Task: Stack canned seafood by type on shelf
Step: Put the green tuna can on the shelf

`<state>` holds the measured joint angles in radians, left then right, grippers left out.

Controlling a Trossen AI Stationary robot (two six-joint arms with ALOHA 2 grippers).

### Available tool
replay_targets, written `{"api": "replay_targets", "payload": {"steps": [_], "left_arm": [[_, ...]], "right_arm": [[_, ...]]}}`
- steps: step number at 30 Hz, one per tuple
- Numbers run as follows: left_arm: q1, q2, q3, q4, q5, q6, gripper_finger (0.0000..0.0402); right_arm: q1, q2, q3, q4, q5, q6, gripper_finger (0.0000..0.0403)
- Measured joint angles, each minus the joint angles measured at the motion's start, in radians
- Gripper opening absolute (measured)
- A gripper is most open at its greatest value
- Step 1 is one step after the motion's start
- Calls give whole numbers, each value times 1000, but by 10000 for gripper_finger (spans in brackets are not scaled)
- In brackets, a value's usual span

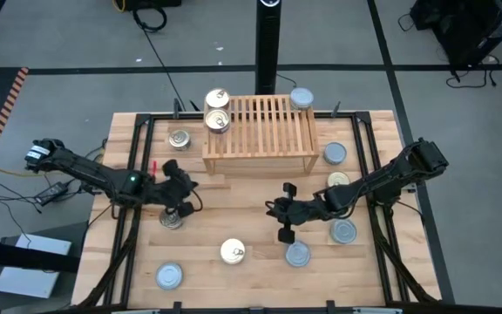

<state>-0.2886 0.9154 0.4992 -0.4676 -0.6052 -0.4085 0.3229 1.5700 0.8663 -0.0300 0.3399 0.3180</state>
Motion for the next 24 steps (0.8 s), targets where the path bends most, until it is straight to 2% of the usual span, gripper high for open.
{"api": "replay_targets", "payload": {"steps": [6, 9, 14, 24], "left_arm": [[0, 13, 0, -226, 14, -210, 61], [0, 38, 0, -286, 14, -262, 80], [0, 102, 0, -285, 29, -275, 99], [23, 297, 0, -236, 30, -310, 102]], "right_arm": [[1, 0, 0, 6, -1, 0, 13], [1, 0, 0, 8, -1, 0, 12], [1, 0, -1, 18, -1, 0, 13], [12, 0, -1, 32, -1, 0, 14]]}}
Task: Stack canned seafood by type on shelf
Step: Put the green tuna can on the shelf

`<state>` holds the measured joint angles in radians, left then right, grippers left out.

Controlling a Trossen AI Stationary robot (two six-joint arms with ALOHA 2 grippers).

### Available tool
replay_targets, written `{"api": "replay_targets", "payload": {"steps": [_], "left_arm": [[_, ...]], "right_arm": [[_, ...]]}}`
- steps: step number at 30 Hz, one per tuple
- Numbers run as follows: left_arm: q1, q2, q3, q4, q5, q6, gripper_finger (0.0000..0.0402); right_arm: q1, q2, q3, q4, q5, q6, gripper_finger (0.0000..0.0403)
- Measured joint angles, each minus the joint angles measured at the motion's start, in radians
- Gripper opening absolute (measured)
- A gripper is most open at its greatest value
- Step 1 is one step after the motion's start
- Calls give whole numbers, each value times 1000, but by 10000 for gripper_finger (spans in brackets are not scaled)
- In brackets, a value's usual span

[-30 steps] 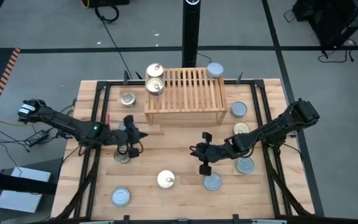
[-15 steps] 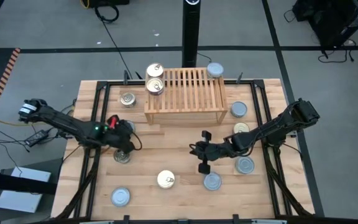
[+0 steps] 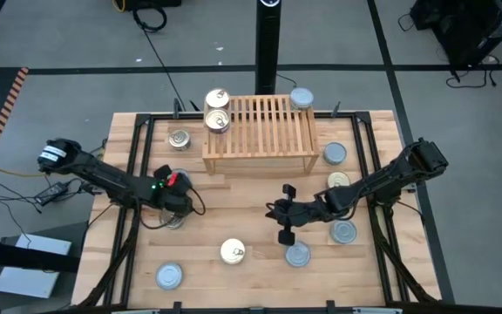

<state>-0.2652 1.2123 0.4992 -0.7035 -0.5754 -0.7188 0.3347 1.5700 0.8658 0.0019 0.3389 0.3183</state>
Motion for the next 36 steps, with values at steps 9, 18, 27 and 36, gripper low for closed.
{"api": "replay_targets", "payload": {"steps": [9, 18, 27, 36], "left_arm": [[29, 56, 6, 65, -1, 71, 75], [-19, 60, 69, 216, 154, 252, 6], [-89, 60, 142, 381, 181, 384, 1], [-91, 59, 168, 554, 279, 463, 1]], "right_arm": [[7, 0, 0, 5, 0, -5, 13], [17, 0, 0, 5, 0, -7, 13], [24, 0, 0, 5, 0, -8, 15], [24, 0, 0, 26, 15, -15, 24]]}}
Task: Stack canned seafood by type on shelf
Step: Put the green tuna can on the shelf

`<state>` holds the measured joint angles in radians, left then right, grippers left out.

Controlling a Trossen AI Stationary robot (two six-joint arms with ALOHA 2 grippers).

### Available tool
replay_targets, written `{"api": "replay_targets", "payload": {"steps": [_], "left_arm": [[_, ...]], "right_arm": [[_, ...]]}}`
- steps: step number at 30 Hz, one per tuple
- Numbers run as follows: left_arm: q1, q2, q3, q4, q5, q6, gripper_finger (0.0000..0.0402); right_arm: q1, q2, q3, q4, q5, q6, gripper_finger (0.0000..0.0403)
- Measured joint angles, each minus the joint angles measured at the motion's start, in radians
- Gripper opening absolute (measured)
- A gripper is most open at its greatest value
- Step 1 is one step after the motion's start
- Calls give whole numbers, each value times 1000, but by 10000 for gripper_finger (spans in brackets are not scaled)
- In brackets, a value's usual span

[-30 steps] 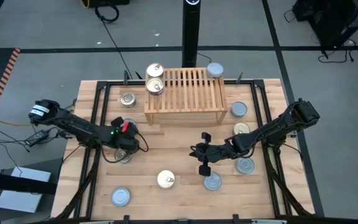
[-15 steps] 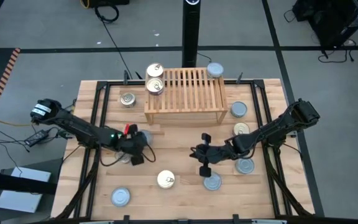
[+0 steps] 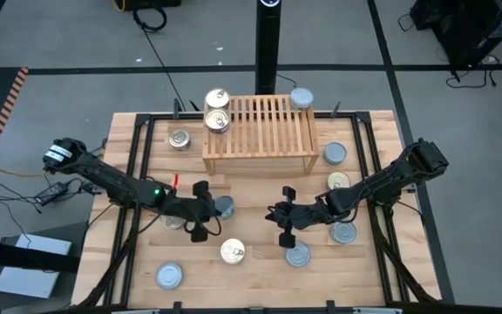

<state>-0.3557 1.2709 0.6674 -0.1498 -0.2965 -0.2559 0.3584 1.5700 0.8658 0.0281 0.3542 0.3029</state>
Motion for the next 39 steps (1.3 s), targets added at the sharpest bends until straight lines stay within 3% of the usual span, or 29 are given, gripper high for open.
{"api": "replay_targets", "payload": {"steps": [7, 11, 17, 23, 28, 39], "left_arm": [[0, 0, 0, 154, 62, 55, 0], [2, 0, 0, 223, 101, 83, 0], [2, 0, 0, 272, 108, 92, 0], [2, 0, 0, 279, 109, 90, 0], [7, 0, 0, 280, 110, 89, 0], [35, -1, 0, 279, 119, 87, 0]], "right_arm": [[2, 0, 0, 66, 5, -53, 46], [16, 0, 0, 86, 98, -131, 74], [51, 0, 0, 180, 231, -362, 152], [42, 0, 0, 287, 230, -450, 238], [37, 0, 8, 282, 219, -464, 285], [34, 64, 151, 83, 187, -463, 291]]}}
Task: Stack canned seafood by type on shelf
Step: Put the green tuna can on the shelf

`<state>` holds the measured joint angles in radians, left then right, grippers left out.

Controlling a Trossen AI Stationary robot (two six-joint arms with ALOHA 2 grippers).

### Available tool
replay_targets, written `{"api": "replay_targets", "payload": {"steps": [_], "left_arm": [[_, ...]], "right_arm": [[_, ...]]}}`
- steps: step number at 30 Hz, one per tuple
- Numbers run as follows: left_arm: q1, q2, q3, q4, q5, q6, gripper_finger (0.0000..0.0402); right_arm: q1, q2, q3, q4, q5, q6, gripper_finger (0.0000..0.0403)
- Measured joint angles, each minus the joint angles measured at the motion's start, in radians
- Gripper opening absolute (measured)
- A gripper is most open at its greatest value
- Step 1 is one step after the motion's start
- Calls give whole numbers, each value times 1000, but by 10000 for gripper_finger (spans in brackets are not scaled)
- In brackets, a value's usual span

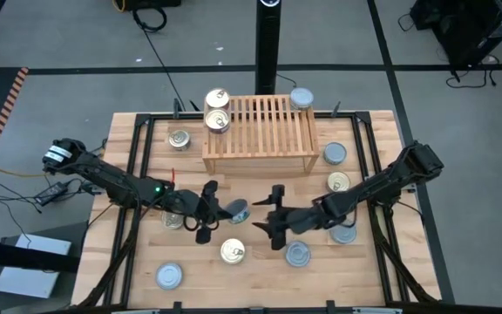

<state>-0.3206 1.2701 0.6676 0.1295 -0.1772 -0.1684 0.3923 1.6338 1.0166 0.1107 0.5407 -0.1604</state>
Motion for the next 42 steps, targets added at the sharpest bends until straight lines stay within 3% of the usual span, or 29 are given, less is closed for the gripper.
{"api": "replay_targets", "payload": {"steps": [11, 20, 27, 37, 42], "left_arm": [[0, 0, 0, 6, 8, 0, 0], [0, 0, 0, 9, 20, -1, 0], [0, 0, 0, 8, 21, -1, 0], [0, 0, 0, 7, 37, -18, 0], [0, 0, 0, 6, 37, -18, 0]], "right_arm": [[11, 200, 305, -317, 96, -98, 301], [8, 311, 407, -428, 149, -211, 304], [4, 309, 408, -426, 146, -204, 265], [-4, 308, 408, -420, 71, -202, 156], [-5, 307, 408, -420, 68, -202, 155]]}}
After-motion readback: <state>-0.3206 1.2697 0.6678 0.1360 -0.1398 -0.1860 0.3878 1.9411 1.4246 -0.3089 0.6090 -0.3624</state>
